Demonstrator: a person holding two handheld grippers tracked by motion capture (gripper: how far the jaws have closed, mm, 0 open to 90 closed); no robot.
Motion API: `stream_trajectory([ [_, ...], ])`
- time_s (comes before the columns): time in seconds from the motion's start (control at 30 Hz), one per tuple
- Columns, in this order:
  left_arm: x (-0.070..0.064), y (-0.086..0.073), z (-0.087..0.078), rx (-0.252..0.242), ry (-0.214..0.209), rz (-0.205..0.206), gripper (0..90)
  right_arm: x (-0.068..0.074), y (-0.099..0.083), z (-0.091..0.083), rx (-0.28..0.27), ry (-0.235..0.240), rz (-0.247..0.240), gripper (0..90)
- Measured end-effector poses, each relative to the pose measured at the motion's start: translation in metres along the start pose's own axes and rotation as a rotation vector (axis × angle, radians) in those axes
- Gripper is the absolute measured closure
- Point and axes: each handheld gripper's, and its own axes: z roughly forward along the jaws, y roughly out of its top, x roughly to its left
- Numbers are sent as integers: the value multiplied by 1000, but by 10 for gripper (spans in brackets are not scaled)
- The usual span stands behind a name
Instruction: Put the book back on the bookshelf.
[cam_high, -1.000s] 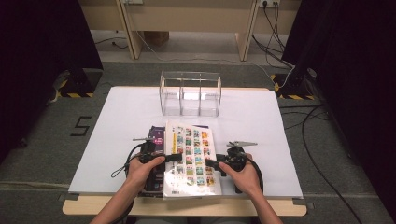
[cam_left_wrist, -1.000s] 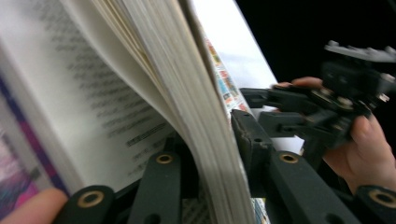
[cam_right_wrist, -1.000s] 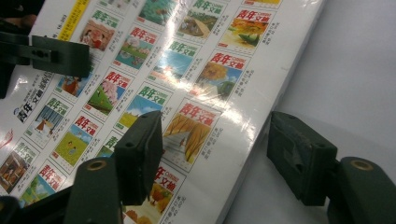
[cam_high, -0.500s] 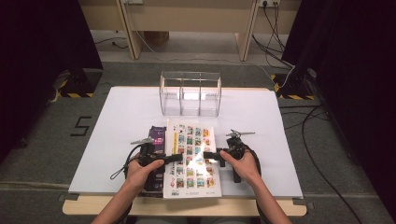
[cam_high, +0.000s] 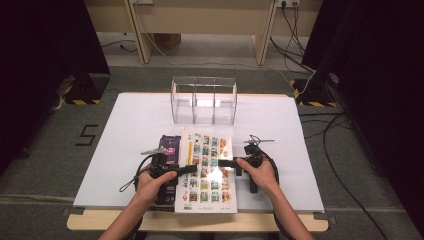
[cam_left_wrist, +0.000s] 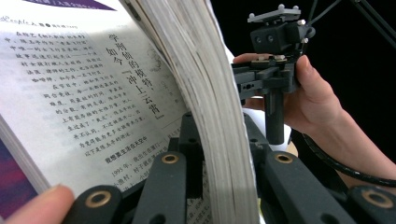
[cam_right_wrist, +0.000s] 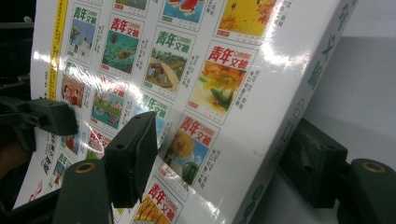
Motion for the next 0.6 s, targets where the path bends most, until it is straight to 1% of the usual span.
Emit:
stream_trajectory([
  [0.23, 0, 0, 0, 2, 5, 4, 755, 0, 0, 0, 2, 3, 5, 321],
  [0.33, 0, 0, 0, 4, 2, 2, 755, 0, 1, -1, 2, -4, 4, 334],
  [0.4, 0, 0, -1, 2, -1, 1, 754, 1, 2, -2, 2, -1, 11, 348],
  [0.6, 1, 1, -1, 9, 0, 0, 750, 3, 2, -4, 1, -7, 4, 357],
])
